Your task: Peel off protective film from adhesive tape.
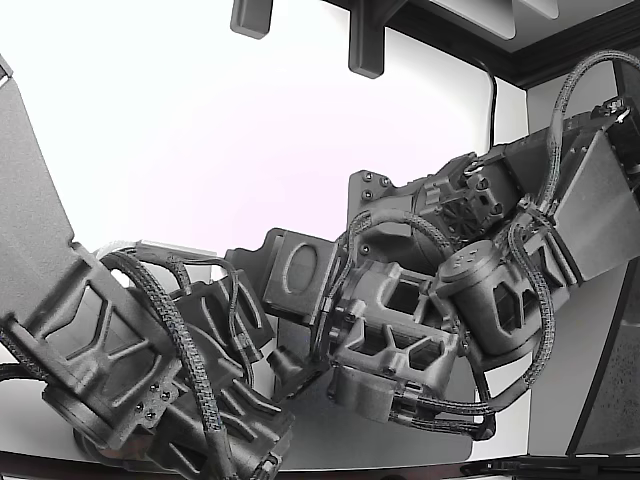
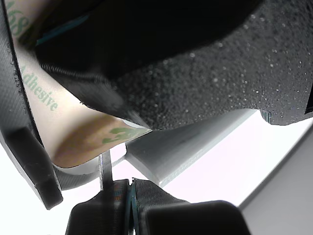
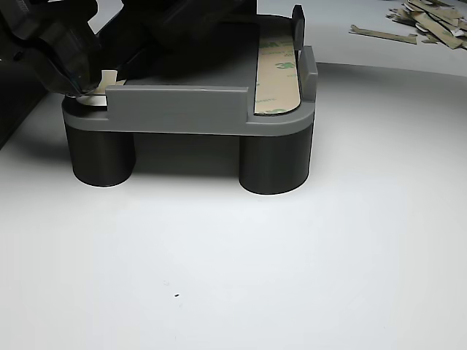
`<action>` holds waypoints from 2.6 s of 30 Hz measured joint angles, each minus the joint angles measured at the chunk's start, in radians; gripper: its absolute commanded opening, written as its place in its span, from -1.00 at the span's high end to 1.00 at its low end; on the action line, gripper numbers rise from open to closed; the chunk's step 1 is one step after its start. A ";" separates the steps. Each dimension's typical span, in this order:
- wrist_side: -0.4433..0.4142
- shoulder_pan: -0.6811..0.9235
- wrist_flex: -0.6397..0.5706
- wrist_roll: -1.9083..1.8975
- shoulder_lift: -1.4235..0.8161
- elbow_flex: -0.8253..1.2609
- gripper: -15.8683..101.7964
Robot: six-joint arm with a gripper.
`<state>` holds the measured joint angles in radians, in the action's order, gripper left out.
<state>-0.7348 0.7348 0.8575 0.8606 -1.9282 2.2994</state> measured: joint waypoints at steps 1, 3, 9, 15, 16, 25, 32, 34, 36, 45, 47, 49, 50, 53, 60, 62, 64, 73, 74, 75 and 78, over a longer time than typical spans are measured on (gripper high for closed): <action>0.002 0.000 0.003 0.000 0.002 -0.002 0.92; 0.006 0.000 0.009 -0.002 0.006 -0.005 0.92; 0.008 0.002 0.015 -0.002 0.018 -0.009 0.92; 0.008 0.003 0.015 -0.002 0.028 -0.012 0.92; 0.008 0.003 0.015 -0.002 0.031 -0.012 0.92; 0.011 0.011 0.038 -0.021 0.063 -0.038 0.92; 0.011 0.018 0.060 -0.051 0.063 -0.041 0.92; 0.011 0.020 0.067 -0.061 0.063 -0.041 0.92; 0.011 0.020 0.072 -0.071 0.063 -0.041 0.92; 0.020 0.020 0.089 -0.089 0.051 -0.038 0.92; 0.023 0.020 0.091 -0.091 0.049 -0.037 0.92; 0.023 0.020 0.091 -0.091 0.049 -0.037 0.92; 0.023 0.020 0.091 -0.091 0.049 -0.037 0.92; 0.023 0.020 0.086 -0.091 0.048 -0.035 0.92; 0.005 0.020 0.048 -0.074 0.044 -0.015 0.92; 0.002 0.020 0.044 -0.071 0.044 -0.015 0.92; 0.000 0.020 0.046 -0.064 0.044 -0.017 0.92; 0.002 0.020 0.163 -0.064 0.055 -0.109 0.92; 0.000 0.020 0.181 -0.064 0.054 -0.123 0.92; 0.000 0.020 0.202 -0.069 0.054 -0.140 0.89; 0.000 0.020 0.278 -0.084 0.025 -0.189 0.64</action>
<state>-0.7348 0.7547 1.1351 0.7762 -1.9037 2.1108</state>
